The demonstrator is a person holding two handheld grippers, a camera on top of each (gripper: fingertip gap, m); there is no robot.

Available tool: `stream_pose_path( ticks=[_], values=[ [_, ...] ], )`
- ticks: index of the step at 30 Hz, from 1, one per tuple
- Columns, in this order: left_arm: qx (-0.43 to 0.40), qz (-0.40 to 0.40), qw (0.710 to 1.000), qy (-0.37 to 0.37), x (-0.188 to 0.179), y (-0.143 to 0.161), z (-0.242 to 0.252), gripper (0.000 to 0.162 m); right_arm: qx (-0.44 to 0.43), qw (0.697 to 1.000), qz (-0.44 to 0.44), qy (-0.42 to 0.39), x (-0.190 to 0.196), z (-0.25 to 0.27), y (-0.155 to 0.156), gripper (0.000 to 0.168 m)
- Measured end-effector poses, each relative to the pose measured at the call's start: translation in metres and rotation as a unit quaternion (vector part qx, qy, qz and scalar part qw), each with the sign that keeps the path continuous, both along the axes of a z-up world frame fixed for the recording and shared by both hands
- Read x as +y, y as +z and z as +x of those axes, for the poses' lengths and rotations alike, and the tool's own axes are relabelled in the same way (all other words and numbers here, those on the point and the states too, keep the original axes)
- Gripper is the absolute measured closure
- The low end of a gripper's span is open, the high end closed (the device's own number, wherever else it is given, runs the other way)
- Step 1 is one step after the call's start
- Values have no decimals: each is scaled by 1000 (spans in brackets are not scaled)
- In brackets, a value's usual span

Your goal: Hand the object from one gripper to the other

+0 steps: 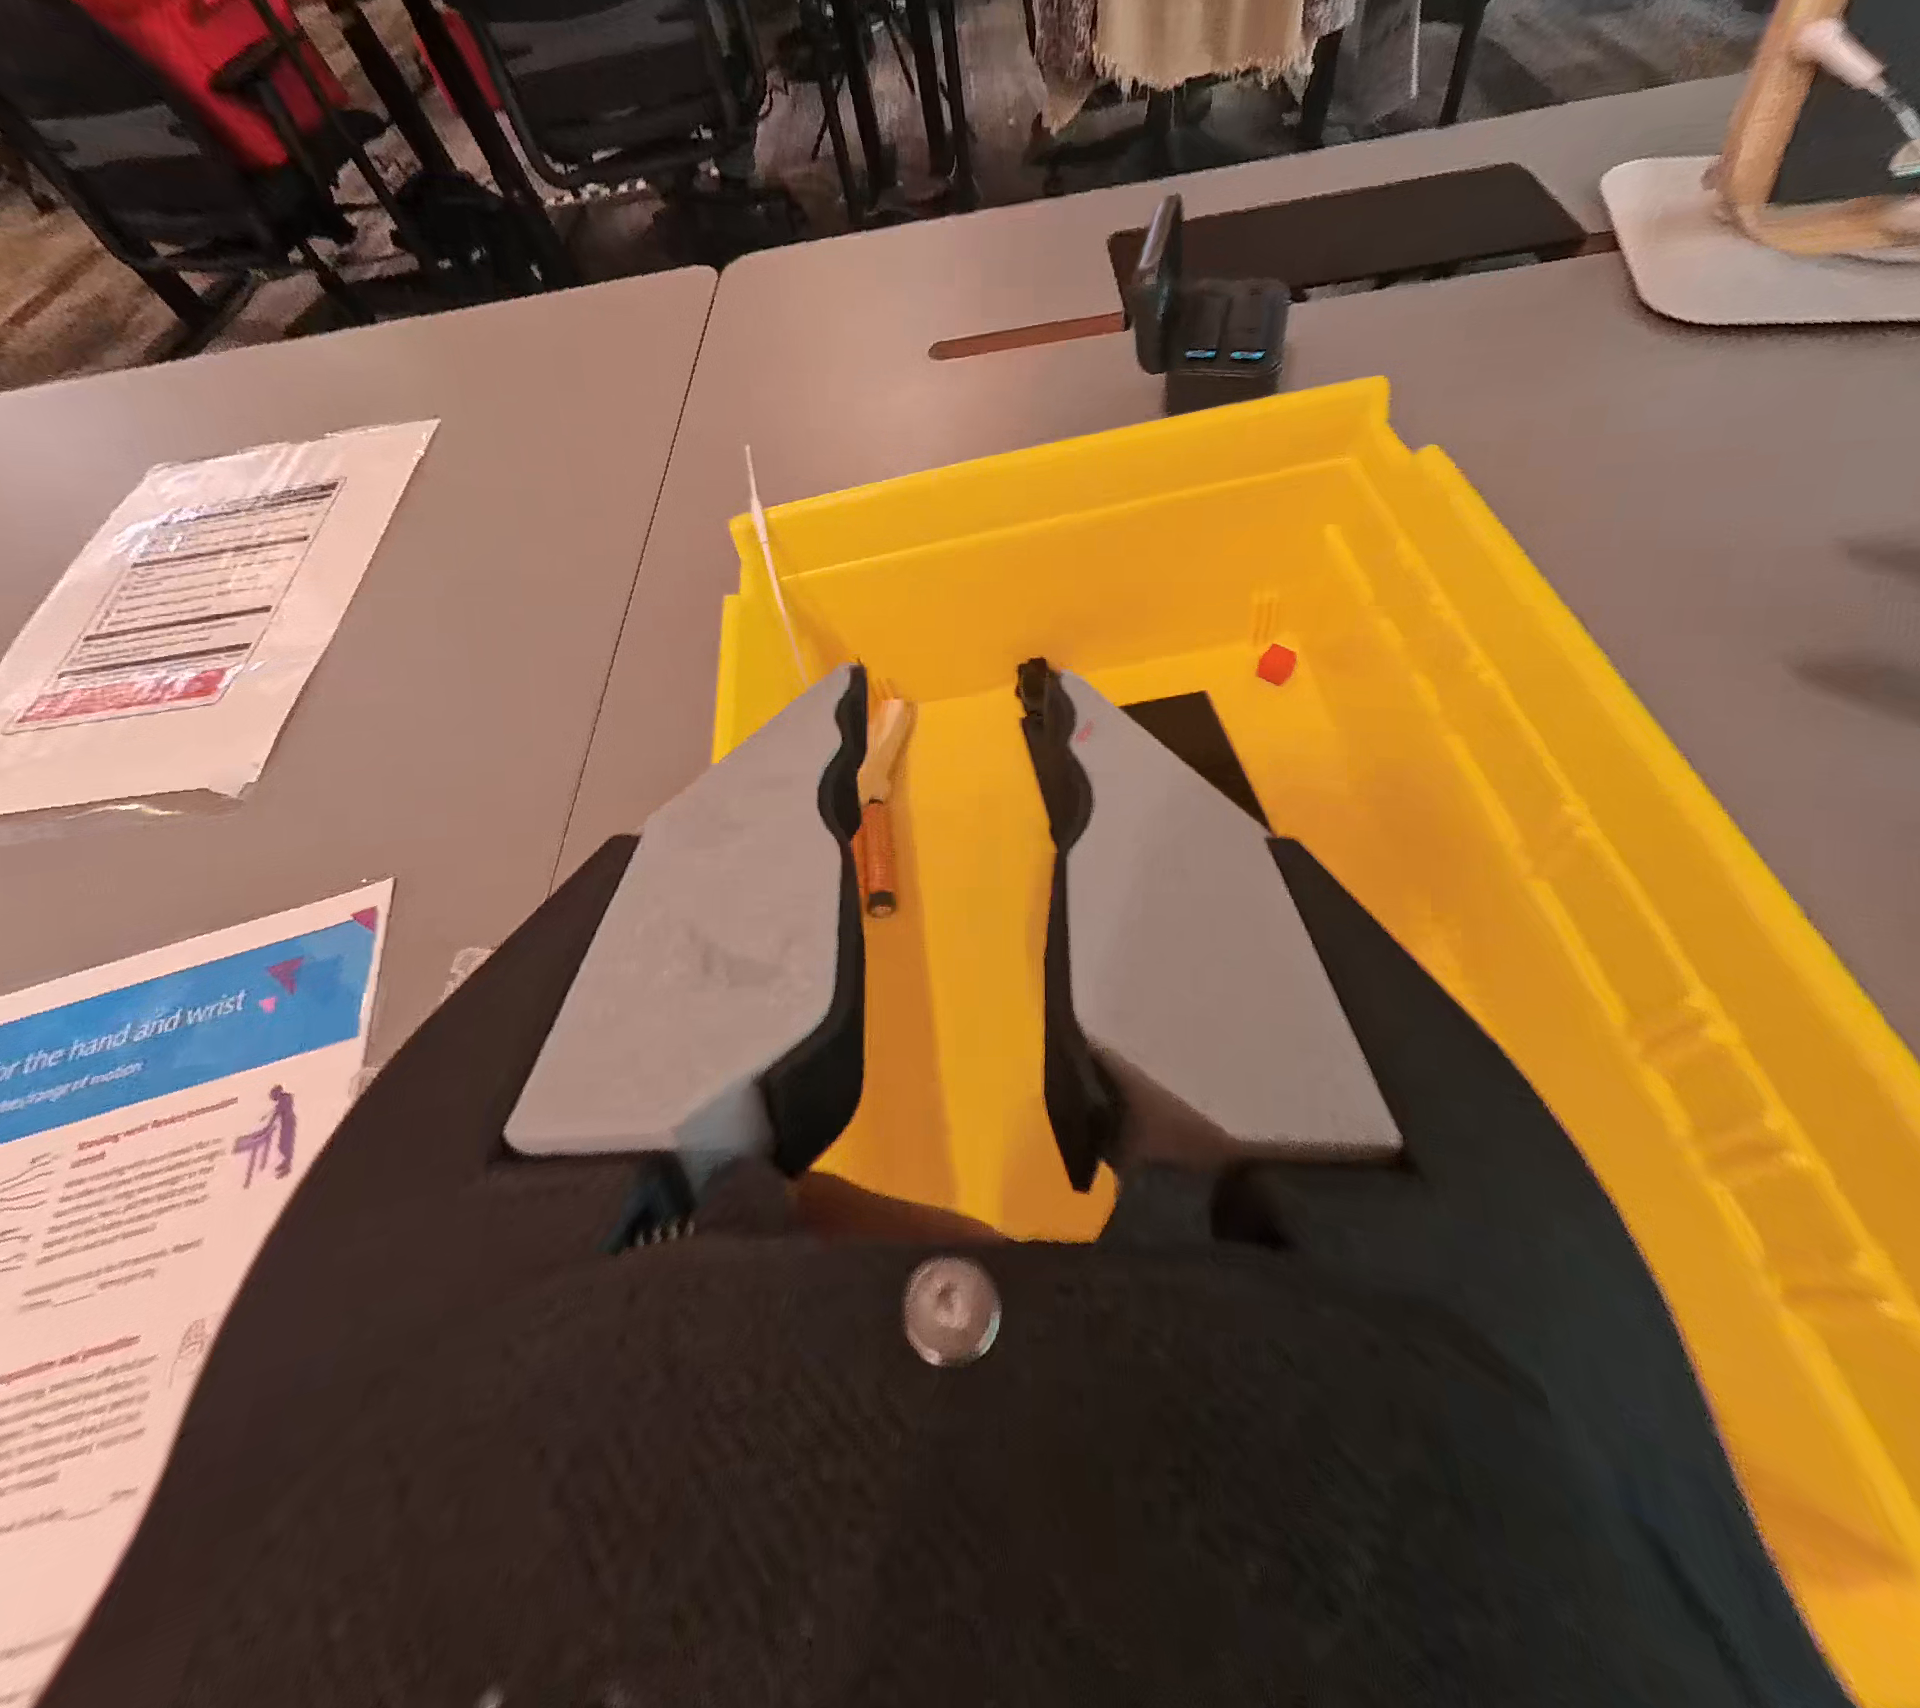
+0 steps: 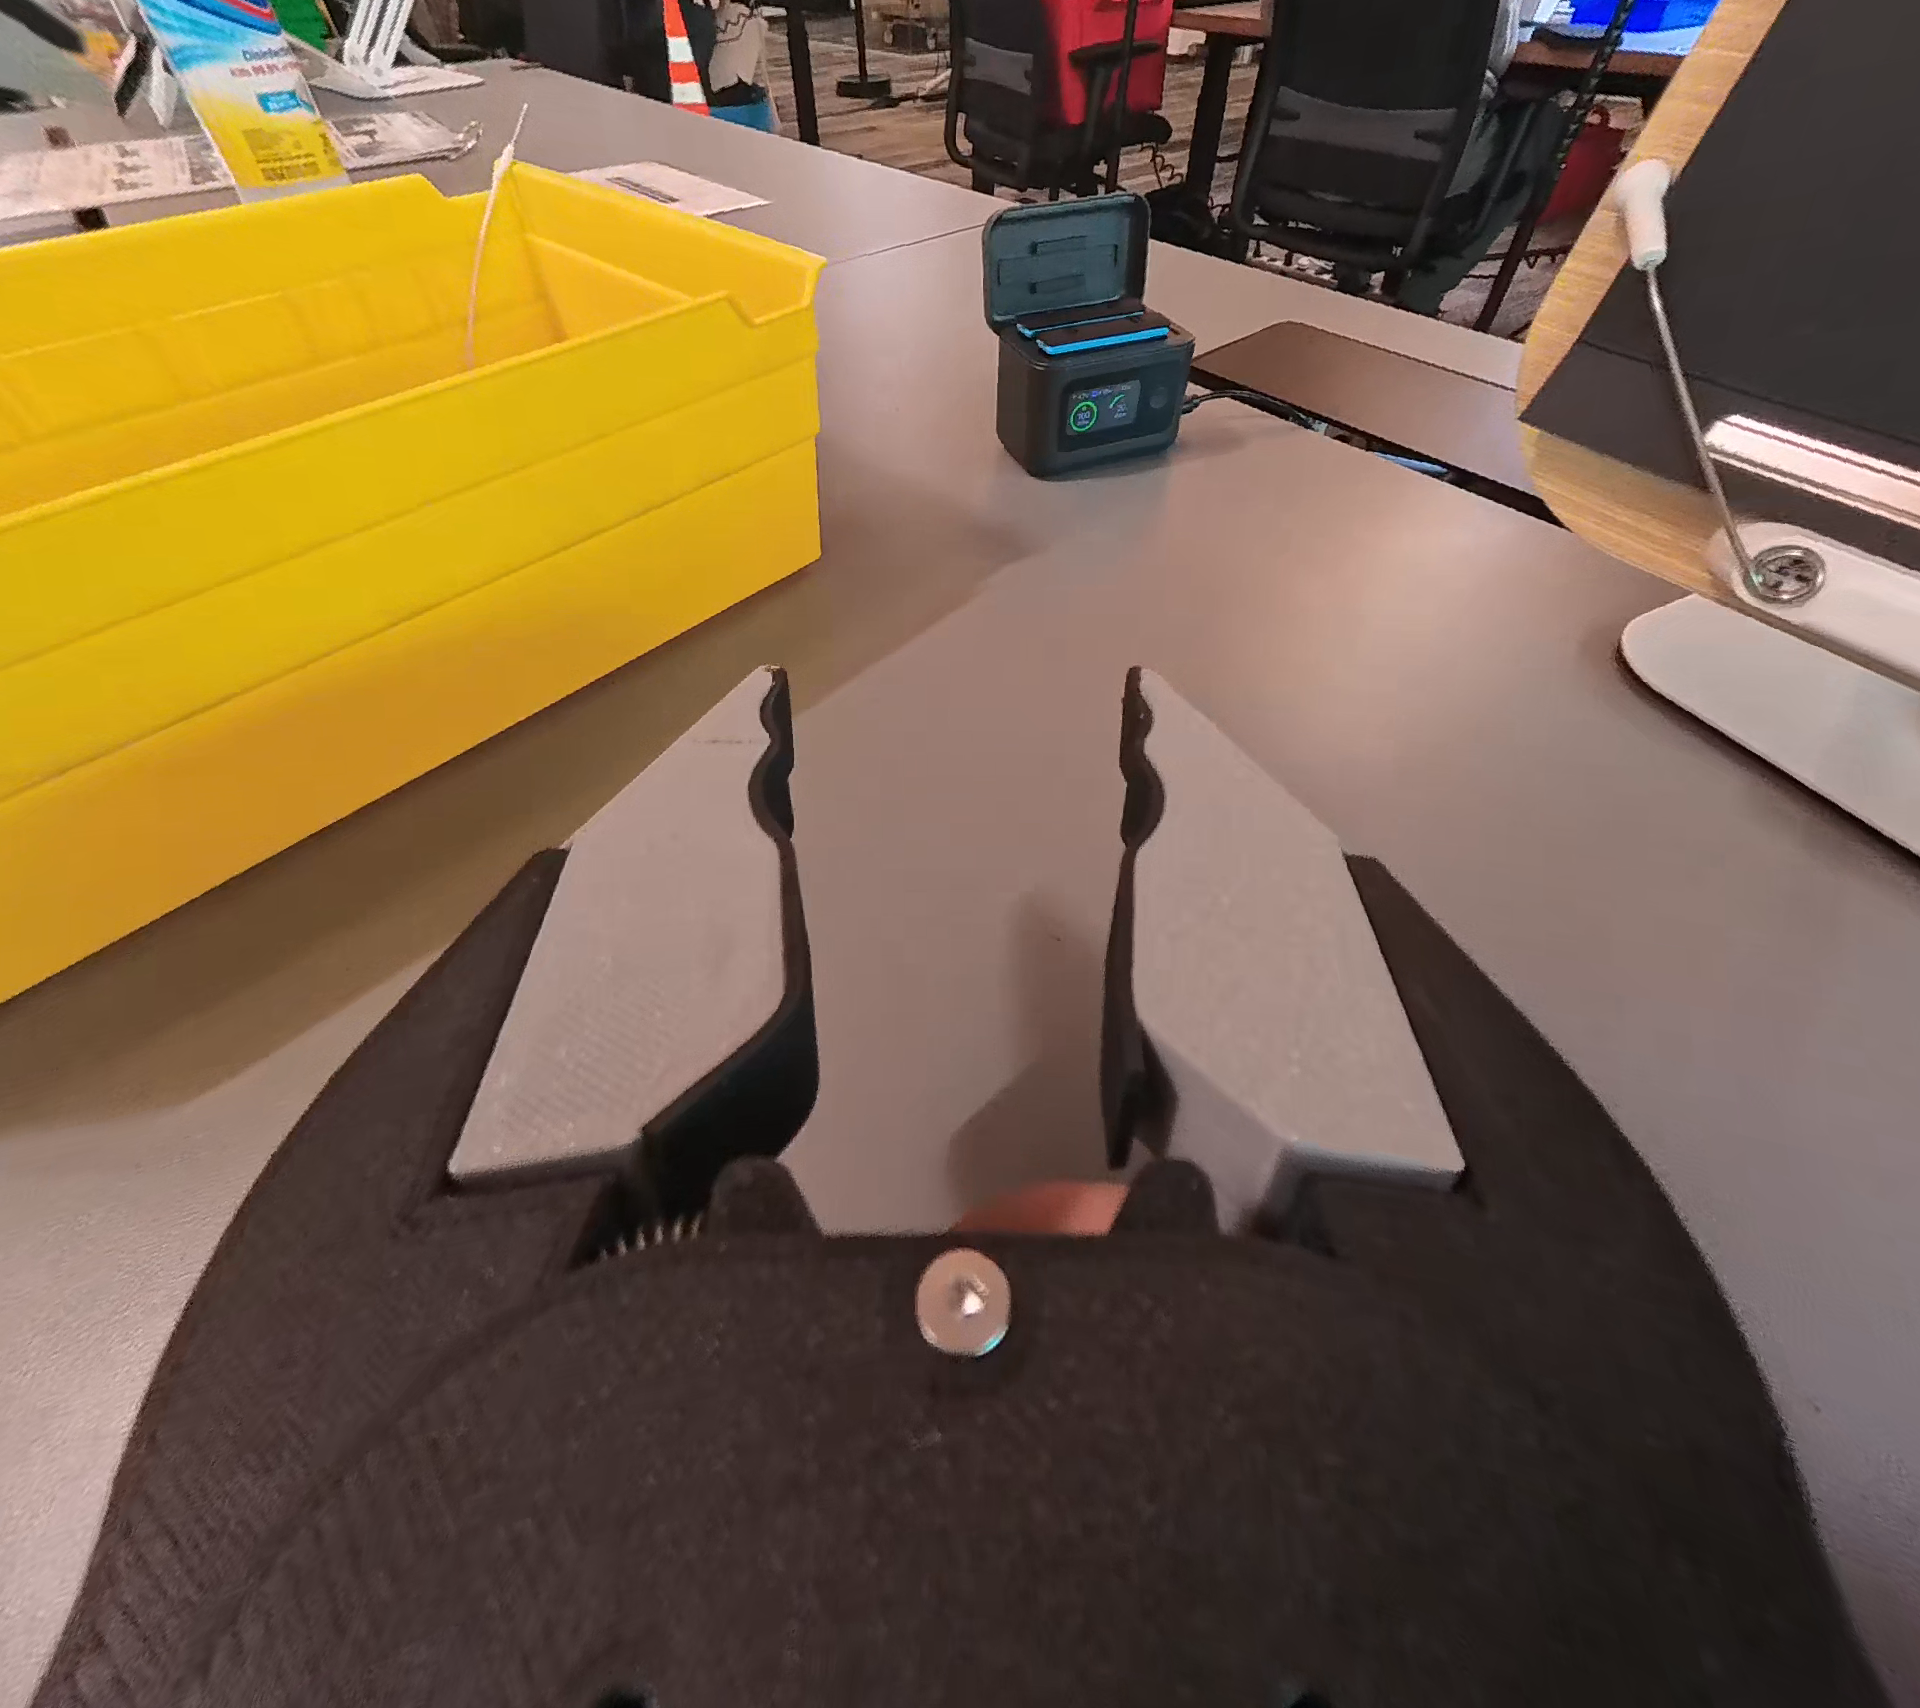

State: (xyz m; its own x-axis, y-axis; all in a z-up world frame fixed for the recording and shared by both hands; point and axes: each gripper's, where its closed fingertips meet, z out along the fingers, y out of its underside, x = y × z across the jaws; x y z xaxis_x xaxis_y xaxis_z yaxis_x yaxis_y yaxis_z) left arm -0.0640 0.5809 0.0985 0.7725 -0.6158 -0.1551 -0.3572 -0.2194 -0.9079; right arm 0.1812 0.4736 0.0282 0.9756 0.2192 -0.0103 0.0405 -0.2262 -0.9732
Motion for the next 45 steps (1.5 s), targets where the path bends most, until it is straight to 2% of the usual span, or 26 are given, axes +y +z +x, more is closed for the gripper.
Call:
stream_pose_path(
  ticks=[9,12,15,20,25,30,34,36,39,45],
  values=[
    [40,-88,995,-22,15,-37,18,116,33,999,-7,6,1,3,0,110],
    [51,-86,995,-16,21,-40,22,108,25,1000,-5,6,0,2,0,112],
    [72,-92,993,-19,25,-46,27,107,16,1000,-3,7,0,1,0,112],
    [163,-92,982,-28,34,-58,28,109,19,1000,-6,7,0,1,0,112],
    [230,-135,962,-52,43,-77,34,112,24,1000,-8,6,1,2,0,113],
    [327,-121,937,-32,65,-91,27,113,17,1000,-4,6,1,1,0,113],
    [411,-114,904,-29,72,-111,20,112,18,1000,-1,6,0,1,1,113],
    [411,-97,906,-38,73,-112,29,115,17,1000,-1,6,0,1,1,113],
    [369,-93,919,-104,59,-115,57,119,17,1000,1,7,0,0,2,113],
    [318,-179,927,-90,59,-135,71,118,12,1000,2,10,-1,-2,2,113]
  ],
)
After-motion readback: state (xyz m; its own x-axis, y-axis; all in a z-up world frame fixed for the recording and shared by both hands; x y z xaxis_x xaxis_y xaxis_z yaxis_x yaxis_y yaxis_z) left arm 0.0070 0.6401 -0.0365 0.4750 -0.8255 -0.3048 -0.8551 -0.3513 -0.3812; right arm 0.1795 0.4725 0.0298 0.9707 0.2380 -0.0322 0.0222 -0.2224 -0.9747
